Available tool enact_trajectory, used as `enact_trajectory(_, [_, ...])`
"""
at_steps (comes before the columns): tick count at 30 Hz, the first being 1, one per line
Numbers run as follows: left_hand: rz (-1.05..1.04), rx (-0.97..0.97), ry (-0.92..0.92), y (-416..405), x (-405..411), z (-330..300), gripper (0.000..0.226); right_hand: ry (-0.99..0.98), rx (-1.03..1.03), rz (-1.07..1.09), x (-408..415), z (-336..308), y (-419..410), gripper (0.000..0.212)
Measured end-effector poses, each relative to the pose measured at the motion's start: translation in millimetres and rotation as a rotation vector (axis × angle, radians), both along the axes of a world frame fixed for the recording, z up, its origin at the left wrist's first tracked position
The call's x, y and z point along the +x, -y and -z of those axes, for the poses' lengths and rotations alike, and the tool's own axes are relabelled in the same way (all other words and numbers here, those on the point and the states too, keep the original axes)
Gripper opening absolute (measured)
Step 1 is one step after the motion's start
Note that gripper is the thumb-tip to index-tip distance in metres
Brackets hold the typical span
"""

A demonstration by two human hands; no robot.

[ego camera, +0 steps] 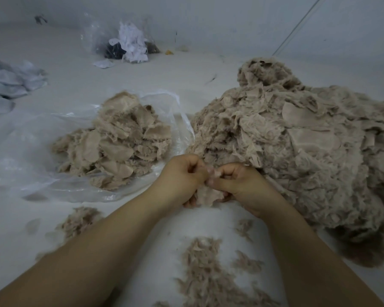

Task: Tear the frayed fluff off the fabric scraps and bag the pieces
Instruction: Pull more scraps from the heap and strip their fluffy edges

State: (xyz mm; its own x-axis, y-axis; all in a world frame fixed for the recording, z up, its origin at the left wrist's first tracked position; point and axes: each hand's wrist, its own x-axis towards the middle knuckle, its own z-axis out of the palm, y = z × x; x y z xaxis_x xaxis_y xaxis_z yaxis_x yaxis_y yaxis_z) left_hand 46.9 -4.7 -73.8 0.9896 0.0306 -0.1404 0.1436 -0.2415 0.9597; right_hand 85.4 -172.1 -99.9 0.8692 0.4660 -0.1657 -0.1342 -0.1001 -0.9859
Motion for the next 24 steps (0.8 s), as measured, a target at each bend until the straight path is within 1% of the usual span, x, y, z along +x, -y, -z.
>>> enact_trajectory(1, [-0.045, -0.005, 0.034, 2, 3, 1, 0.028, -0.006, 0.020, -0.006, 0, 1, 1, 0.013])
enact_trajectory(3, [-0.121, -0.085, 0.045, 4, 5, 5, 0.037, -0.051, 0.056, 0.009, 1, 2, 2, 0.021])
enact_trajectory(7, [-0.245, -0.179, 0.008, -1, 3, 11, 0.043, -0.119, 0.100, 0.062, 2, 4, 0, 0.015])
enact_trajectory(8, [-0.248, -0.206, -0.019, -3, 2, 11, 0.044, -0.137, 0.115, 0.082, 2, 4, 0, 0.014])
enact_trajectory(9, [-0.218, -0.213, -0.052, -4, 1, 10, 0.046, -0.146, 0.122, 0.089, 2, 4, -1, 0.013])
enact_trajectory(11, [-0.061, -0.153, -0.121, -5, -3, 6, 0.050, -0.132, 0.110, 0.065, 1, 2, -1, 0.016])
enact_trajectory(13, [0.111, -0.048, -0.129, -4, -8, 4, 0.047, -0.126, 0.116, 0.071, -1, -1, -2, 0.023])
enact_trajectory(14, [0.157, -0.014, -0.122, -4, -10, 3, 0.046, -0.124, 0.113, 0.074, -1, -1, -2, 0.028])
enact_trajectory(15, [0.178, -0.001, -0.118, -3, -12, 3, 0.047, -0.112, 0.103, 0.073, -1, -2, -2, 0.029])
enact_trajectory(18, [0.182, -0.027, -0.121, -2, -13, 2, 0.046, -0.090, 0.104, 0.086, -4, -4, -3, 0.024])
enact_trajectory(24, [0.116, -0.166, -0.133, -13, -10, 4, 0.045, -0.171, 0.197, 0.216, -5, -2, -5, 0.037])
